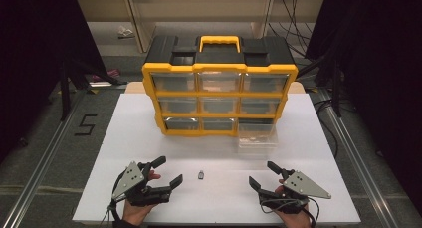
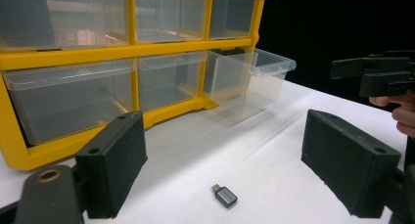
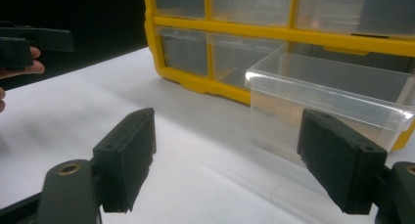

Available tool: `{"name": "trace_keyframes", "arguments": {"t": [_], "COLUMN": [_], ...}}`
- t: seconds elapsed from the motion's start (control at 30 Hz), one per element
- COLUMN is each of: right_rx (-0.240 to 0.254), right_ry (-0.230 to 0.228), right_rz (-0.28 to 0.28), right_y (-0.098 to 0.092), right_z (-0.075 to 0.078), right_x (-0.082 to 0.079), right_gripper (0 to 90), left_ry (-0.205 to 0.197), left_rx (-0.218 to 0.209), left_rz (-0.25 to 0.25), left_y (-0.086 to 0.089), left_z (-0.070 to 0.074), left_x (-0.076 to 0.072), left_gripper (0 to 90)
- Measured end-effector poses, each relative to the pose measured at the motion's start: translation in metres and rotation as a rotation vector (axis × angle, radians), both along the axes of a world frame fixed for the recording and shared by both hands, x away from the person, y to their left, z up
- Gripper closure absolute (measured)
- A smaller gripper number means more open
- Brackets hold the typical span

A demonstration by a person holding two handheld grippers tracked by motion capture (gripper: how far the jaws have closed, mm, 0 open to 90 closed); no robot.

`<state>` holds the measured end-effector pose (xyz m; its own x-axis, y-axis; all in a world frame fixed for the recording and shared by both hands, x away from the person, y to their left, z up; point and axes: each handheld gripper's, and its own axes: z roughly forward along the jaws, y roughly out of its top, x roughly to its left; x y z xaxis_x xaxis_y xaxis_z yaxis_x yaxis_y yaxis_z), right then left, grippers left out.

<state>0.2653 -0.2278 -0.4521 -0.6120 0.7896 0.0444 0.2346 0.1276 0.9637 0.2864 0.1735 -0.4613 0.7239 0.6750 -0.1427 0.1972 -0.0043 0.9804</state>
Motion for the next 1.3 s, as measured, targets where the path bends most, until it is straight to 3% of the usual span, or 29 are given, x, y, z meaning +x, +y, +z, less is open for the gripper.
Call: {"name": "trace_keyframes", "arguments": {"t": [0.77,1.07,1.13,1.3], "right_rx": [-0.042,-0.140,-0.191,-0.234], "right_ry": [0.065,0.160,0.191,0.218], "right_rz": [0.010,0.058,0.079,0.113], "right_y": [0.009,0.027,0.039,0.055], "right_z": [0.004,0.016,0.020,0.026], "right_x": [0.010,0.017,0.023,0.032], "right_gripper": [23.0,23.0,23.1,23.2], "left_ry": [0.000,0.000,-0.001,0.001], "left_rx": [0.000,0.003,0.001,0.002], "left_rz": [0.001,0.007,0.007,0.006], "left_y": [0.000,0.001,0.001,0.001], "left_z": [0.000,0.000,0.000,0.000], "left_x": [-0.001,0.000,0.000,-0.001], "left_gripper": [16.6,16.9,17.1,17.1]}}
